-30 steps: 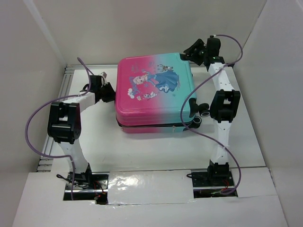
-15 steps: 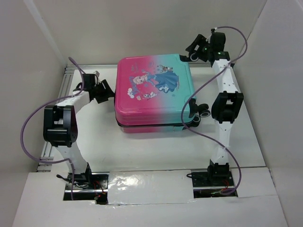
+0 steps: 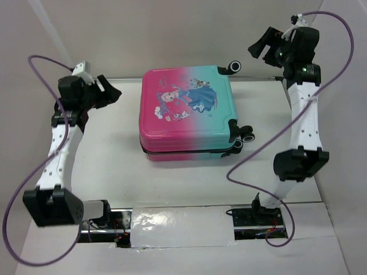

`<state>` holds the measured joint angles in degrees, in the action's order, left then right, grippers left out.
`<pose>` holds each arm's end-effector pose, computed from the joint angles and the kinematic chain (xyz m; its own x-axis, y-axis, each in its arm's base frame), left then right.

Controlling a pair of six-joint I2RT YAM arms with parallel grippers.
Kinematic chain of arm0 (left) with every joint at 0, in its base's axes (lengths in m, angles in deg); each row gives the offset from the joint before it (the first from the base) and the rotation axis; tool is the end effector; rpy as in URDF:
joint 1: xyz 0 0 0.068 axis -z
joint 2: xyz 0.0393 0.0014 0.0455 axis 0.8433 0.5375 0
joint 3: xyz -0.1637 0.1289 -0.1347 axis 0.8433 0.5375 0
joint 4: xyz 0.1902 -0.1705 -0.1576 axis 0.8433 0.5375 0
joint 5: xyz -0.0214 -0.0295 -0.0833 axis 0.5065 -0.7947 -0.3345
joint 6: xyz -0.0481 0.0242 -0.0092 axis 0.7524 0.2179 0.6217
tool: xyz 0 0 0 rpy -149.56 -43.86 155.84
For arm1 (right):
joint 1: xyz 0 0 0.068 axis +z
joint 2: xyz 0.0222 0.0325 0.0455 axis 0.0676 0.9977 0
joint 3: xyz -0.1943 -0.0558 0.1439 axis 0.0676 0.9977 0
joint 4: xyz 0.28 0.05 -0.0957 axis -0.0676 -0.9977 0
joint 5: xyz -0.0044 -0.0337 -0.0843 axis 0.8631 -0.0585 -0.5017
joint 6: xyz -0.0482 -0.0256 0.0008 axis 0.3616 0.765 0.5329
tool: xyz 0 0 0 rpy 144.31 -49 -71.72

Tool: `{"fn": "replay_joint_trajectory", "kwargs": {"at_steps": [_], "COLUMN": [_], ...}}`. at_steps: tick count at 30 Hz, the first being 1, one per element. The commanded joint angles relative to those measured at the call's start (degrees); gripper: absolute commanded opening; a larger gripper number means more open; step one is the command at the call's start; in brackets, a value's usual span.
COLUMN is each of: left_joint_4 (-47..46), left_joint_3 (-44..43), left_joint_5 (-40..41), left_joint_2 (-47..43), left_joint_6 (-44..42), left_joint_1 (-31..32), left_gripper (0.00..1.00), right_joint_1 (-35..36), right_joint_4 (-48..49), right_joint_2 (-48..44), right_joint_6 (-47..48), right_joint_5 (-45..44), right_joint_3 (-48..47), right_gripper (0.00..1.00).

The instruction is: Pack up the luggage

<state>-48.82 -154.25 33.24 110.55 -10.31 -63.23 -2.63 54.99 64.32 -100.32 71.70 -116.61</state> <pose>0.3533 0.0256 0.3689 -0.3311 -0.4670 -0.8199 0.0104 0.8671 -0.4981 0.4162 -0.0350 0.4828 -0.2823 0.3530 -0.8920 -0.1327 0.9065 0.4007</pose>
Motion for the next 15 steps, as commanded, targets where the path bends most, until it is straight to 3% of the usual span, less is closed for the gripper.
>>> {"fn": "replay_joint_trajectory", "kwargs": {"at_steps": [1,4,5,10,15], "left_joint_4": [3.55,5.73,5.74,7.41,5.75], "left_joint_3": [7.06,16.10,17.61,27.72,39.22], "left_joint_5": [-6.82,-8.06,-8.07,-5.62,-3.60], "left_joint_2": [-9.06,-16.36,-18.13,-29.91,-37.48], "left_joint_6": [-3.14,-3.14,-3.14,0.63,6.69], "left_joint_1": [1.07,3.87,4.85,8.63,13.64], "left_gripper": [0.78,0.78,0.78,0.78,0.77], "right_joint_1": [1.13,3.59,4.47,11.76,21.59], "right_joint_4": [1.00,4.44,3.75,3.56,4.79], "right_joint_2": [-15.33,-28.18,-30.76,-44.56,-54.15], "right_joint_6": [3.00,4.58,4.59,3.98,-0.33], "right_joint_5": [0.83,3.65,3.65,6.03,-1.26], "right_joint_3": [16.76,34.20,34.25,54.23,67.98], "right_gripper": [0.89,0.89,0.89,0.82,0.79]}}
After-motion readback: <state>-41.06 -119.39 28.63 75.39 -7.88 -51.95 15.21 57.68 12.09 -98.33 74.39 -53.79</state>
